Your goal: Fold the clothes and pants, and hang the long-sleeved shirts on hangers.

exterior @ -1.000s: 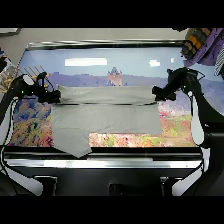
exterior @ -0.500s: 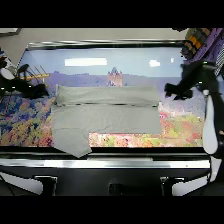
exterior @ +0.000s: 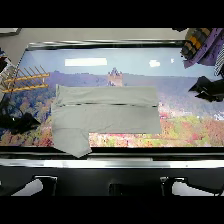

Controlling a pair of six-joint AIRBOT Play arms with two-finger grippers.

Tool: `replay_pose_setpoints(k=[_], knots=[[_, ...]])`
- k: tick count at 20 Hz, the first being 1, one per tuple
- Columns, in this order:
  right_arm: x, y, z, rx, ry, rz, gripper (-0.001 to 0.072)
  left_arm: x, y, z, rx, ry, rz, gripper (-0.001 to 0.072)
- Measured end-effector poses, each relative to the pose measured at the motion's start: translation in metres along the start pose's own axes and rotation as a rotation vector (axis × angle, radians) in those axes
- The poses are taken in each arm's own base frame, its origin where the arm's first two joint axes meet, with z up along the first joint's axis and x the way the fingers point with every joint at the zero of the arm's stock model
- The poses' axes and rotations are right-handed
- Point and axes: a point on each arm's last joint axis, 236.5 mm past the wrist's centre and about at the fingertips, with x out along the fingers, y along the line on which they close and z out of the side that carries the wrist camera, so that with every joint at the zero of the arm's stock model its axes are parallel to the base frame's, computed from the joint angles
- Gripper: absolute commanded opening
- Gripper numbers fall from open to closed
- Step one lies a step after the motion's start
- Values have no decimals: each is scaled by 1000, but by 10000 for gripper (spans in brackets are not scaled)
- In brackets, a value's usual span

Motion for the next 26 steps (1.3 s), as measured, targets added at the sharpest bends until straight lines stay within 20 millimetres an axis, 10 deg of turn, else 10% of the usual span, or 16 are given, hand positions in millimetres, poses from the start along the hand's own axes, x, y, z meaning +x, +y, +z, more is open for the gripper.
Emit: replay_pose_setpoints(k=[8, 22, 26], knots=[[0, 13, -60, 42, 92, 97, 472, 61, 4, -91, -116, 125, -115, 409], [-11, 21, -68, 33, 71, 112, 471, 72, -2, -99, -154, 113, -162, 393], [-12, 24, -70, 34, 78, 124, 393, 75, 2, -104, -148, 119, -148, 15]])
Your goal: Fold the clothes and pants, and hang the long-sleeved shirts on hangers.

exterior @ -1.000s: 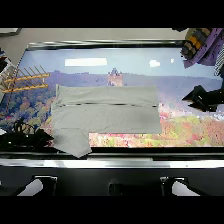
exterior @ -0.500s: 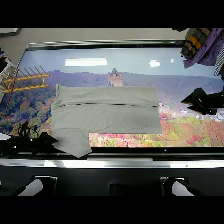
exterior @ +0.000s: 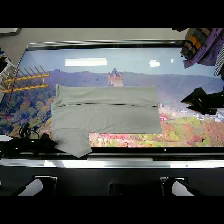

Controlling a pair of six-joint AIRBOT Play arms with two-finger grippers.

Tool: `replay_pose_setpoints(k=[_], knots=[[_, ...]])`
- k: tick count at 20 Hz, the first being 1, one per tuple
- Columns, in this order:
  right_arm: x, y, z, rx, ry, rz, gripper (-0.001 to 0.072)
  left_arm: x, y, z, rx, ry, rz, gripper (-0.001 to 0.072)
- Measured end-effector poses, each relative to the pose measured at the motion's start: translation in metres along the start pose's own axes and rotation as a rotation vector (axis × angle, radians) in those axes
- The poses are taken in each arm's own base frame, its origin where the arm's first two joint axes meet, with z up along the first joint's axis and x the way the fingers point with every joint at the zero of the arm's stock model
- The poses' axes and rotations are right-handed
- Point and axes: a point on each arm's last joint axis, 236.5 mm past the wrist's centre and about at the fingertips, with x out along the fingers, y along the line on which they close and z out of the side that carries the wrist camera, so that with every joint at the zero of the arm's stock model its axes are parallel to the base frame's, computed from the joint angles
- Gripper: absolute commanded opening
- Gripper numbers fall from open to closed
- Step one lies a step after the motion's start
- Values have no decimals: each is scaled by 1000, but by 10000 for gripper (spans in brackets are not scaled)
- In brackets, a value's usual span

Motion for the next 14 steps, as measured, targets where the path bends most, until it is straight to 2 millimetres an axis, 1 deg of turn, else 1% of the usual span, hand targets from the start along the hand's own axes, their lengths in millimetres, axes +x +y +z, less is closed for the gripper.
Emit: replay_pose_setpoints(k=[3, 5, 7, 9, 10, 11, 12, 14], knots=[[-1, 11, 2, 5, -7, 48, 393, 0, -2, 0, 1, -1, -10, 15], [-2, 15, 8, 10, -27, 70, 394, 0, -3, -1, 2, 2, -13, 14], [0, 6, 14, 37, -30, 75, 403, 0, -4, -1, 2, 2, -16, 15], [7, -11, 19, 73, -15, 74, 430, 0, -4, -1, 3, 2, -17, 14], [14, -22, 18, 89, 8, 74, 485, 0, -4, -1, 4, 2, -17, 15], [24, -31, 14, 105, 43, 78, 501, 0, -4, -1, 4, 2, -17, 14], [35, -39, 7, 118, 83, 83, 494, 0, -4, -1, 5, 3, -18, 15], [64, -50, -14, 133, 173, 94, 490, 0, -4, -2, 13, 6, -19, 14]])
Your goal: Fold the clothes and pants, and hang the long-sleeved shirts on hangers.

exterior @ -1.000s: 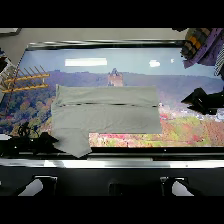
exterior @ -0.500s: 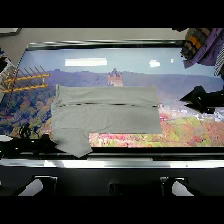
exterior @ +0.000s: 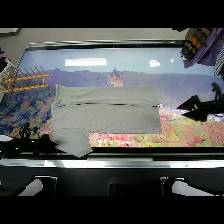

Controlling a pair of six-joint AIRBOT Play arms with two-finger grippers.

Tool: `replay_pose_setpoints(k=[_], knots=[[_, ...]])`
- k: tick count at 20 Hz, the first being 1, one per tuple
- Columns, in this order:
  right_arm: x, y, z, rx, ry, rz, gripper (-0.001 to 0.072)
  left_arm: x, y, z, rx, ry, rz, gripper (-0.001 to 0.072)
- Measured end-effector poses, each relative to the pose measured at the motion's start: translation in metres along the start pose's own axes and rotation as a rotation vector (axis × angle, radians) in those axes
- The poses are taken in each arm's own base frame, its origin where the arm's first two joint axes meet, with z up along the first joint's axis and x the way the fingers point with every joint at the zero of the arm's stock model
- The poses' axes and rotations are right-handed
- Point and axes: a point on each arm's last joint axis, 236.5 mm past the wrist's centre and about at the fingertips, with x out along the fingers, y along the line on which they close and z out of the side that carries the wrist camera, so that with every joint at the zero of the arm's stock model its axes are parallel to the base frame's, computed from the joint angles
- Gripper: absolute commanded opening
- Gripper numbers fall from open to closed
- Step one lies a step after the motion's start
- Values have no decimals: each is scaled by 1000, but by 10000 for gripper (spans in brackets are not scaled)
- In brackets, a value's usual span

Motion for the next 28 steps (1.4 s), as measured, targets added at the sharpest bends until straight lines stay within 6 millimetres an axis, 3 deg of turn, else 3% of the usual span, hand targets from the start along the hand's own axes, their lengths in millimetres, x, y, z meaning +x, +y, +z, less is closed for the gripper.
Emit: replay_pose_setpoints(k=[5, 8, 12, 26, 27, 28], knots=[[69, -27, -29, 4, 91, -30, 489, 0, 0, -1, 14, 4, 1, 15], [90, -38, -37, -8, 97, -60, 481, 0, 0, -1, 16, 6, 2, 15], [99, -48, -43, -20, 106, -94, 480, 0, 1, -2, 19, 6, 2, 14], [110, -47, -69, 43, 173, -59, 471, 0, 1, -1, 16, 6, 2, 15], [111, -47, -69, 51, 166, -54, 426, 0, 1, -1, 16, 6, 2, 15], [113, -47, -68, 56, 157, -54, 335, 0, 1, -1, 16, 6, 2, 15]])
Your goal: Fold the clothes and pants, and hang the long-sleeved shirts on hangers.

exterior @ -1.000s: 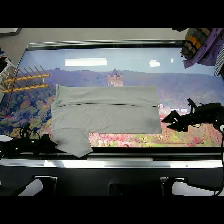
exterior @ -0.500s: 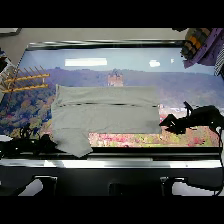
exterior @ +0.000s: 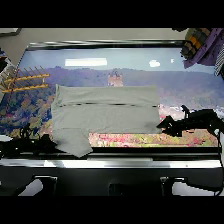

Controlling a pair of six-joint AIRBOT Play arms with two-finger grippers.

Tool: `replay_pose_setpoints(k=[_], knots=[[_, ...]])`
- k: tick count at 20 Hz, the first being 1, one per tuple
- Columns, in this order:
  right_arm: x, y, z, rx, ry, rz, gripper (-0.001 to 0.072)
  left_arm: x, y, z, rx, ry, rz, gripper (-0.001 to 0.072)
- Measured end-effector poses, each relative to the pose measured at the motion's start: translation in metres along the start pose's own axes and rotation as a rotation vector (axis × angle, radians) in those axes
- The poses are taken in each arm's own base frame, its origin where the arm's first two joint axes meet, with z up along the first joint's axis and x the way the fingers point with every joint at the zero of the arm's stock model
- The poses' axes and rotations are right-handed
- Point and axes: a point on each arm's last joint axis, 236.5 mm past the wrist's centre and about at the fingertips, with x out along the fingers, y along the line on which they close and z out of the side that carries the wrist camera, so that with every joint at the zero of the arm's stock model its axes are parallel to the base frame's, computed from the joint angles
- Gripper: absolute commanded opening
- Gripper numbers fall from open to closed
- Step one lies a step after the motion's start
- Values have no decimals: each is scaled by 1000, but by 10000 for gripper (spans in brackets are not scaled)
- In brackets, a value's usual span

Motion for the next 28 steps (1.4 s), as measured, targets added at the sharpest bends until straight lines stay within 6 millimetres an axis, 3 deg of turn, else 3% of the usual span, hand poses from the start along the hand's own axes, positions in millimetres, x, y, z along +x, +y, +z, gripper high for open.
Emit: replay_pose_setpoints(k=[1, 3, 4, 8, 12, 18, 22, 24, 28], knots=[[2, -1, 1, 5, -9, -1, 268, 0, 0, 0, 0, 0, 0, 14], [4, -4, 3, 7, -22, -5, 67, -1, -1, 2, 3, -6, 1, 14], [5, -5, 3, 7, -24, -6, 33, -3, -2, 5, 7, -12, 1, 13], [2, -2, 0, -20, -29, -2, 33, -21, -16, 25, 46, -49, -8, 13], [-19, 18, -14, -63, -35, 19, 32, -53, -42, 37, 76, -83, -29, 13], [-67, 30, -58, -85, -38, -69, 32, -103, -75, 16, 87, -185, -23, 12], [-96, 30, -76, -88, -109, -143, 32, -120, -89, 0, 95, -237, -25, 10], [-102, 35, -69, -95, -173, -140, 31, -120, -99, 4, 115, -257, -44, 10], [-109, 48, -27, -124, -327, -93, 31, -101, -129, 30, 161, -260, -74, 10]])
